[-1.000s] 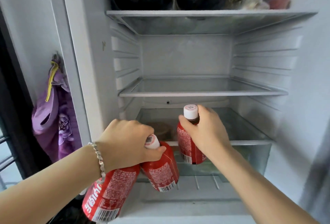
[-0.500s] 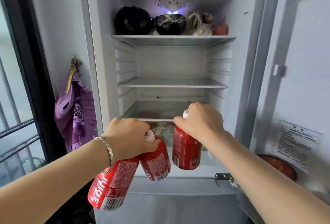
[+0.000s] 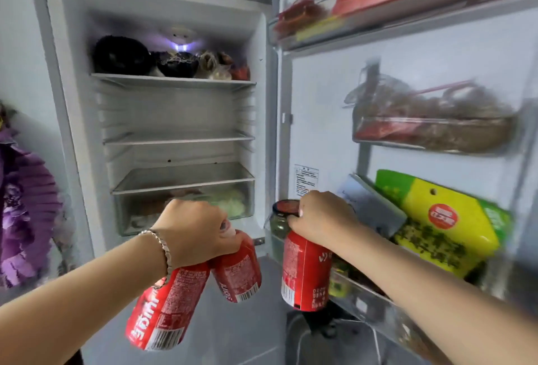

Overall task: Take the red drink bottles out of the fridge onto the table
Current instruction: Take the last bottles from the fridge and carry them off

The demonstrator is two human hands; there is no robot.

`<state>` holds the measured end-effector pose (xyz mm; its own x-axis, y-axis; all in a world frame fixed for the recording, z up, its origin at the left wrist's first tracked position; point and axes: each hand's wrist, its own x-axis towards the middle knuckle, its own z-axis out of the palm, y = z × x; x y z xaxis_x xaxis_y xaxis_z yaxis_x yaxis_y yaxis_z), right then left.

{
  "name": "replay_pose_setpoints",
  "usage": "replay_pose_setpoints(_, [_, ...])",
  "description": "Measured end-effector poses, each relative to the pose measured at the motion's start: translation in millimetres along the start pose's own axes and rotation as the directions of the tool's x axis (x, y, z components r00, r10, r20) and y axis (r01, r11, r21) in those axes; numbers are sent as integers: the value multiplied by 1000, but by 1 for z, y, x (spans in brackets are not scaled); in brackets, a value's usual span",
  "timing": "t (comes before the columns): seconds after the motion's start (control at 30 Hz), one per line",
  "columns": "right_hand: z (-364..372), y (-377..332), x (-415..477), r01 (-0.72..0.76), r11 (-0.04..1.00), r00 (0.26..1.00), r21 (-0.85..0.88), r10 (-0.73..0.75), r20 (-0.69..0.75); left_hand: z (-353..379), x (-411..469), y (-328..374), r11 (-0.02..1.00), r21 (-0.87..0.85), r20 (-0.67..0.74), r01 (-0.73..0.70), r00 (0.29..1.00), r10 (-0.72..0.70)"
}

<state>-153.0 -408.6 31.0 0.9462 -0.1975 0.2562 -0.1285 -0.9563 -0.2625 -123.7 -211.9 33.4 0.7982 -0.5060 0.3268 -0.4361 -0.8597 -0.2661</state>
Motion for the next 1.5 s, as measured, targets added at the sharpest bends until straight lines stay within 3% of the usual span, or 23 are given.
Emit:
replay_pose_setpoints(0.17, [-58, 57, -75, -208, 978, 961, -26, 199, -191, -20, -21, 53, 993, -46, -7, -109, 994, 108])
replay_pose_setpoints(0.4, [-117, 147, -143, -434, 894, 806, 113, 442, -394, -41, -38, 125, 973, -79, -24, -217, 976, 215])
replay_pose_setpoints(0.53, [-126, 201, -158, -514, 839, 760, 178, 542, -358, -55, -42, 157, 972, -66, -63, -226, 973, 222])
replay_pose_setpoints(0.67, [-121, 234, -155, -522, 836, 802, 170, 549, -236, -56, -46, 175, 972, -56, -112, -226, 969, 219])
replay_pose_setpoints(0.83, [-110, 247, -146, -484, 839, 779, 250, 543, -314, -56, -50, 189, 982, -79, -158, -172, 975, 158])
replay_pose_setpoints(1.0, [-109, 235, -170, -346, 934, 869, 85, 354, -346, -48, -67, 187, 995, -17, -83, -98, 992, 96])
replay_pose_setpoints(1.17, [-118, 201, -208, 8, 989, 979, -151, -39, -200, -41, -96, 177, 1000, 17, -36, 3, 999, -3])
replay_pose_setpoints(1.3, [-116, 167, -218, 250, 959, 965, -132, -259, -49, -36, -123, 160, 992, 59, -6, 108, 994, -108])
replay_pose_setpoints(1.5, [-106, 94, -218, 511, 849, 857, -131, -514, 13, -27, -171, 121, 944, 94, 6, 316, 948, -318])
